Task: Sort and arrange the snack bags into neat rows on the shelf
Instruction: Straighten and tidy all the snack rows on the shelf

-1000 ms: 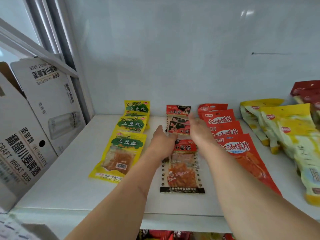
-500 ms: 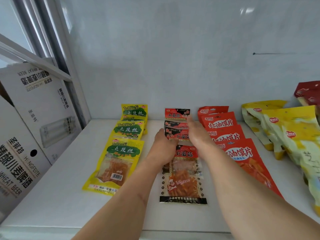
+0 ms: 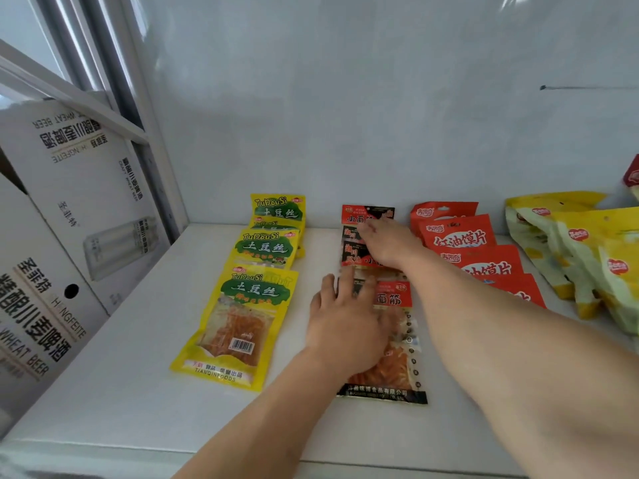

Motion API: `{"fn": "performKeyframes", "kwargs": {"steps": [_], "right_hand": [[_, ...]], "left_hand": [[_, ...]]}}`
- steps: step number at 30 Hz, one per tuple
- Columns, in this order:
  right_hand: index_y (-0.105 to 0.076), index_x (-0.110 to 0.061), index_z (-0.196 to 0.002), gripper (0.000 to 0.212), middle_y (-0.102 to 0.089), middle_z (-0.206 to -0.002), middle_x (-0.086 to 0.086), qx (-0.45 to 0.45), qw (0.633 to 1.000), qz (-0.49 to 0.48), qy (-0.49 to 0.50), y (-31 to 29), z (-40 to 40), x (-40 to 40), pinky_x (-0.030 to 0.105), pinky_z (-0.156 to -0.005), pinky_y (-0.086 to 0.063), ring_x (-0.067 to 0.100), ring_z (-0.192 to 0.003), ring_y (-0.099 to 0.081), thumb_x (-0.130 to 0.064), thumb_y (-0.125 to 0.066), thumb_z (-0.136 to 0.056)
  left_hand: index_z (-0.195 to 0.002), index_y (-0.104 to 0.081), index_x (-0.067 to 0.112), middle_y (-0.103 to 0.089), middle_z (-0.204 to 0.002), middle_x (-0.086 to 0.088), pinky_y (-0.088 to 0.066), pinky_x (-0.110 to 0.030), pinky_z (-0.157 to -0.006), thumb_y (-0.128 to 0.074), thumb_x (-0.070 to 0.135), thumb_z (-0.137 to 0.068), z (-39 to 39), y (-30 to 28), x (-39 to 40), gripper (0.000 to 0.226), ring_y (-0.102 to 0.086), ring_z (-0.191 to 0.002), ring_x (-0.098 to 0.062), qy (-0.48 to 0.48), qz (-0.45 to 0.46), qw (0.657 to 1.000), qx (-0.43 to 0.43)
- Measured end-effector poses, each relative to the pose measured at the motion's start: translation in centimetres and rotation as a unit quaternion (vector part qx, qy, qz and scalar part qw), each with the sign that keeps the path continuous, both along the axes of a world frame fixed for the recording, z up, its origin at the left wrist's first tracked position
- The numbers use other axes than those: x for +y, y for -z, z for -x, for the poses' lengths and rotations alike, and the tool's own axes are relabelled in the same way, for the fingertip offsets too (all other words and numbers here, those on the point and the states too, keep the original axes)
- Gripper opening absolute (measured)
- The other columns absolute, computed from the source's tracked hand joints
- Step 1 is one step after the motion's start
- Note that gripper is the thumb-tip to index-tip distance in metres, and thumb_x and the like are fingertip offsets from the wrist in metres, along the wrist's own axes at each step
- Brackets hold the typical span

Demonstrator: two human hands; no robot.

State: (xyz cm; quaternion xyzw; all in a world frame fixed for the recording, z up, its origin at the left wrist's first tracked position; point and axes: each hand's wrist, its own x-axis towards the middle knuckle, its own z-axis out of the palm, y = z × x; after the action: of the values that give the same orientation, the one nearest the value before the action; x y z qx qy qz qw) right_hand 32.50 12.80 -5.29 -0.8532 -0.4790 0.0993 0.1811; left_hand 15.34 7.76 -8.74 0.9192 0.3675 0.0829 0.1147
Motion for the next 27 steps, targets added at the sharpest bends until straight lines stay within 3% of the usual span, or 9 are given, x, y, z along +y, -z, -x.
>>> {"fn": "performKeyframes", "kwargs": {"steps": [3,6,10,13,16,21,27], "right_hand": [[-0.048,-0.019,-0.142,0.053,-0.046,-0.150,0.010,0.006,1.000,0.015,-0.016,0.7,-0.3,0.6,0.042,-0.108,-0.035,0.030,-0.136,-0.043,-0.045,-0.019,-0.106],[-0.048,-0.022,-0.143,0.053,-0.045,-0.150,0.008,0.006,1.000,0.005,-0.023,0.7,-0.2,1.3,0.043,-0.109,-0.034,0.030,-0.137,-0.042,-0.047,-0.020,-0.105],[-0.055,-0.015,-0.134,0.051,-0.057,-0.137,0.012,0.019,0.999,0.004,-0.037,0.4,-0.3,1.9,0.039,-0.102,-0.041,0.030,-0.123,-0.053,-0.041,-0.020,-0.107],[-0.049,-0.015,-0.141,0.051,-0.052,-0.142,0.011,0.023,0.999,0.011,-0.033,0.1,-0.3,2.1,0.038,-0.103,-0.037,0.028,-0.129,-0.049,-0.039,-0.018,-0.108],[-0.039,-0.021,-0.150,0.053,-0.041,-0.153,0.010,0.014,0.999,0.025,-0.038,0.7,-0.7,2.5,0.042,-0.113,-0.032,0.030,-0.139,-0.038,-0.044,-0.018,-0.107],[-0.048,-0.034,-0.141,0.057,-0.048,-0.143,0.011,0.004,0.999,0.026,-0.039,2.0,-1.4,3.3,0.052,-0.110,-0.035,0.033,-0.132,-0.044,-0.058,-0.018,-0.099],[-0.048,-0.030,-0.143,0.053,-0.048,-0.146,0.009,0.000,0.998,0.038,-0.044,1.6,-0.9,2.7,0.051,-0.110,-0.035,0.031,-0.133,-0.044,-0.053,-0.024,-0.102]], "left_hand": [[-0.157,-0.017,0.025,-0.004,-0.166,-0.007,-0.017,-0.048,-0.120,-0.031,0.054,-0.102,-0.4,0.1,0.5,0.064,-0.006,-0.150,-0.036,0.012,-0.019,1.000,0.007],[-0.158,-0.015,0.026,-0.001,-0.167,-0.007,-0.017,-0.048,-0.121,-0.031,0.054,-0.102,-0.9,0.2,1.2,0.064,-0.003,-0.151,-0.037,0.011,-0.017,1.000,0.015],[-0.158,-0.012,0.026,0.002,-0.167,-0.008,-0.013,-0.049,-0.122,-0.029,0.057,-0.102,-1.2,0.2,2.0,0.067,0.000,-0.152,-0.038,0.012,-0.004,0.999,0.035],[-0.158,-0.012,0.026,-0.002,-0.167,-0.009,-0.015,-0.050,-0.121,-0.028,0.058,-0.102,-1.4,0.4,2.5,0.066,-0.002,-0.151,-0.038,0.003,0.003,0.999,0.034],[-0.158,-0.011,0.026,-0.001,-0.166,-0.009,-0.013,-0.049,-0.121,-0.026,0.057,-0.103,-1.5,0.6,2.7,0.065,-0.002,-0.151,-0.038,0.002,0.017,0.999,0.035],[-0.159,-0.012,0.026,-0.001,-0.167,-0.009,-0.010,-0.048,-0.122,-0.024,0.057,-0.103,-1.4,0.8,2.8,0.065,-0.003,-0.151,-0.037,0.008,0.030,0.999,0.036],[-0.158,-0.015,0.028,-0.003,-0.167,-0.008,-0.010,-0.048,-0.122,-0.026,0.058,-0.102,-1.5,1.0,3.1,0.064,-0.003,-0.151,-0.037,0.004,0.042,0.999,0.026]]}}
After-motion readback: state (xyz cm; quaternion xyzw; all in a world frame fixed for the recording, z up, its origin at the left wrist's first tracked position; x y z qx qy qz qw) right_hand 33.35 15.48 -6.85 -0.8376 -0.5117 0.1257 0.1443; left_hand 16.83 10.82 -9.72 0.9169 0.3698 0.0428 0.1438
